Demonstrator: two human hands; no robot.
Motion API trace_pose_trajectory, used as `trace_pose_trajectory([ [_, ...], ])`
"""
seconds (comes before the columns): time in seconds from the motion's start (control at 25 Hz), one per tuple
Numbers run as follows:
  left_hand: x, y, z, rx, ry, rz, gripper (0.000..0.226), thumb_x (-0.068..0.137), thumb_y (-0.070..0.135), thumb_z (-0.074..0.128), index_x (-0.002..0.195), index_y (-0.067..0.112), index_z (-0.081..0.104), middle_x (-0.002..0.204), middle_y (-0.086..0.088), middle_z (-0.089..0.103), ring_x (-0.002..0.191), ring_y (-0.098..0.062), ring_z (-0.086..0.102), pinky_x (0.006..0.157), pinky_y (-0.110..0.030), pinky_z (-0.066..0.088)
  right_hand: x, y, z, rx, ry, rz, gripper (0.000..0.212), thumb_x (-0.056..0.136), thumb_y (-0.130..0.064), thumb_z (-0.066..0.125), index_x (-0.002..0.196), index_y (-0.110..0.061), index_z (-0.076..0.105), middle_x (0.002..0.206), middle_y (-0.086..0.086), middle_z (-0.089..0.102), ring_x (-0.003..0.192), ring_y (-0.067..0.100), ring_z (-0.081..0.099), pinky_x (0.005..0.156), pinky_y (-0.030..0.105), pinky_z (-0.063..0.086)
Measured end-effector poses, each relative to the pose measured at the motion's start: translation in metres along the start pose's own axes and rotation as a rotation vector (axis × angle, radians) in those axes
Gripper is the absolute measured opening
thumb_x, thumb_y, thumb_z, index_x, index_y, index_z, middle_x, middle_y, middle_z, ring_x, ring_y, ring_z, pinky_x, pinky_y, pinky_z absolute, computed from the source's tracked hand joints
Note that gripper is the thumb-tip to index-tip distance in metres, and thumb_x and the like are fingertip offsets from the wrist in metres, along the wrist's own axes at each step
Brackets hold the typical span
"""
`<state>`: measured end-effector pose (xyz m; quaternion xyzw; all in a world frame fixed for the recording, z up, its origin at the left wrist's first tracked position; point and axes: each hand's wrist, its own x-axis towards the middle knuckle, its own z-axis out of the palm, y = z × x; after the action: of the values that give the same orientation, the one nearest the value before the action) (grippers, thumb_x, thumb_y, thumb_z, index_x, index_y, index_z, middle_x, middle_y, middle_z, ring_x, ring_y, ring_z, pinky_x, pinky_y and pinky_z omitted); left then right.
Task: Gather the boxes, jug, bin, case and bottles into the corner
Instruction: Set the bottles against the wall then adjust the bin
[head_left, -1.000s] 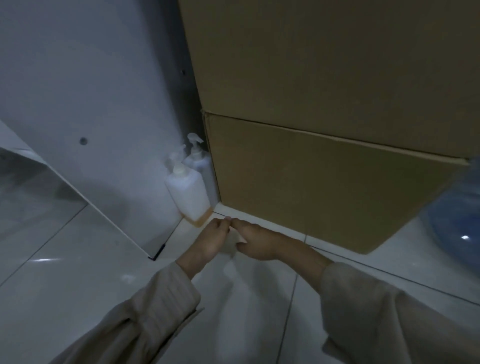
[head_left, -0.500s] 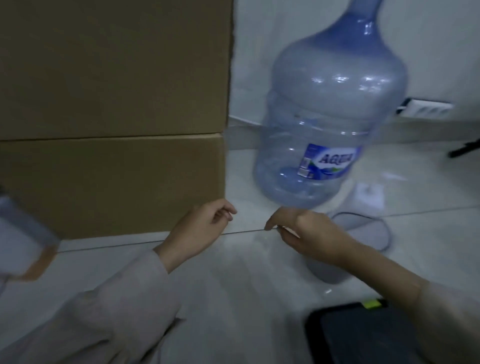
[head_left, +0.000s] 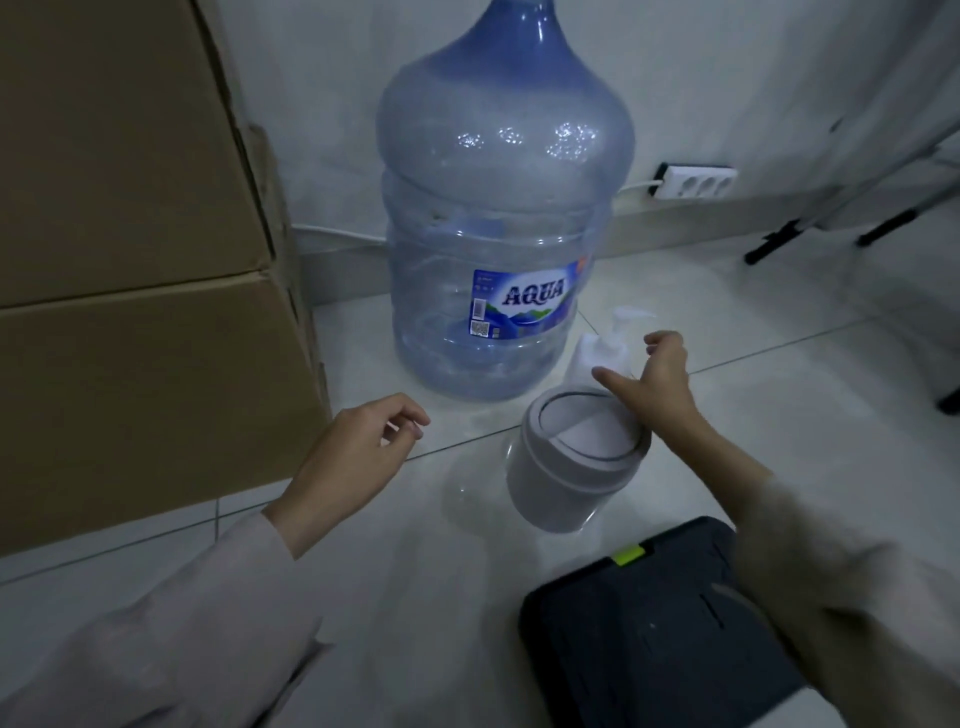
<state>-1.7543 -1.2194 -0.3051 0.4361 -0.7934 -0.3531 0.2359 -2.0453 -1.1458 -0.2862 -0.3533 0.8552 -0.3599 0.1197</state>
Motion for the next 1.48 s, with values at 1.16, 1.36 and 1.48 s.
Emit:
trace_pose_trajectory([
  [1.16,-0.091,-0.029,-0.072,-0.319,0.494,-0.027,0.065,0.071,0.036,0.068,0.119,0.041,0.025,0.116,0.026,0.048,0.107,0.004,0.055,0.079,-0.013,0.049,-0.171,-0.208,0.121,0.312,-0.669,-0.884,0.053,0.078,-0.024,0.067,0.124,-0.015,0.042,0.112,-0.001,0.051,0.104,0.015,0.052,0.087,0.032,0.046],
  [1.36,-0.15,-0.105,-0.104,-0.138,0.886,-0.478,0.067,0.075,0.03,0.071,0.125,0.024,0.027,0.12,-0.002,0.048,0.113,-0.028,0.05,0.091,-0.047,0.047,-0.23,-0.23,0.196,0.213,-1.097,-0.8,0.078,0.082,-0.031,0.066,0.142,-0.015,0.018,0.144,0.006,0.028,0.131,0.013,0.031,0.097,0.018,0.029],
  [1.48,-0.181,-0.141,-0.133,-0.194,1.095,-0.52,0.063,0.075,0.01,0.072,0.123,0.012,0.031,0.117,-0.008,0.044,0.113,-0.028,0.049,0.086,-0.033,0.046,-0.268,-0.234,0.235,0.126,-1.359,-0.709,0.082,0.086,-0.039,0.059,0.144,-0.021,0.004,0.152,0.009,0.016,0.138,0.02,0.025,0.102,0.023,0.026],
])
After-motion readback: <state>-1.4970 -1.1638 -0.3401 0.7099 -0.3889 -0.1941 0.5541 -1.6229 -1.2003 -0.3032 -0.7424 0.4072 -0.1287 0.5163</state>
